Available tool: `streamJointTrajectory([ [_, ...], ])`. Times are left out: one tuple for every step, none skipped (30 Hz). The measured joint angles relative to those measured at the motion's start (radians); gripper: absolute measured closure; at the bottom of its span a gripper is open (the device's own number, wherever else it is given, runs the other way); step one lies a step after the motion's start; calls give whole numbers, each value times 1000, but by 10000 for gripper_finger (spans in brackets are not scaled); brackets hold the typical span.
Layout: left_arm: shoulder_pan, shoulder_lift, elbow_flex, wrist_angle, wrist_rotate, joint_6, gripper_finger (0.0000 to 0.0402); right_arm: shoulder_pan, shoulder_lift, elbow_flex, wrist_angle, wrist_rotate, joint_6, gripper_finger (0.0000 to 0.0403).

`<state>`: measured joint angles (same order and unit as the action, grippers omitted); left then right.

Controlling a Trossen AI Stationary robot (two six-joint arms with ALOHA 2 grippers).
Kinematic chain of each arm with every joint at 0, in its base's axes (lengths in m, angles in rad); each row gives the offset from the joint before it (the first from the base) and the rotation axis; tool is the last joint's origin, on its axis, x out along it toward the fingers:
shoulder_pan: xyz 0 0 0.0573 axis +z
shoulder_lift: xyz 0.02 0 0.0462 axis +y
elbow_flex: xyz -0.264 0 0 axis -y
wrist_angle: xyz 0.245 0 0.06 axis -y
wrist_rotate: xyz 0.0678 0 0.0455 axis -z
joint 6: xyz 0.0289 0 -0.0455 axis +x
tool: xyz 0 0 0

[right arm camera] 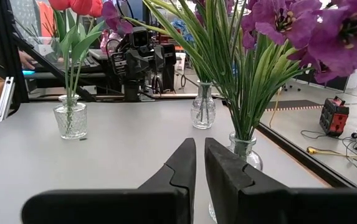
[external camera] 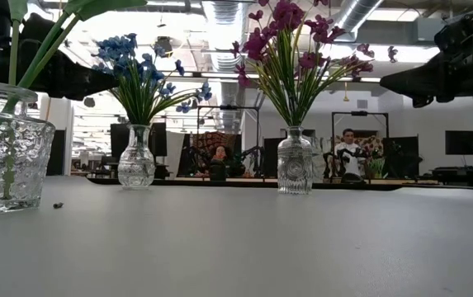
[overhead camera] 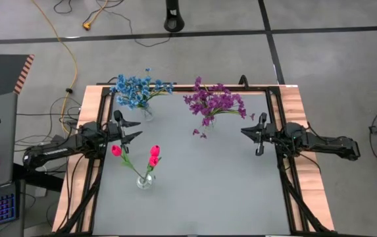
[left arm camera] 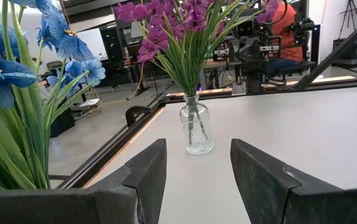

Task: Sort flowers into vase by color
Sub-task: Return to Home Position

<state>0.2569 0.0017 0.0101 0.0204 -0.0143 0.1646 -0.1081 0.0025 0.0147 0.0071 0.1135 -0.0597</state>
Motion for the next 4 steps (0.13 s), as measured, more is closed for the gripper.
streamJointTrajectory([
  [0, 0, 0, 0, 0, 0, 235, 0, 0, 0, 0, 0, 0, 340],
  [0, 0, 0, 0, 0, 0, 235, 0, 0, 0, 0, 0, 0, 340],
  [0, 0, 0, 0, 0, 0, 235, 0, 0, 0, 0, 0, 0, 340],
  [0, 0, 0, 0, 0, 0, 235, 0, 0, 0, 0, 0, 0, 340],
])
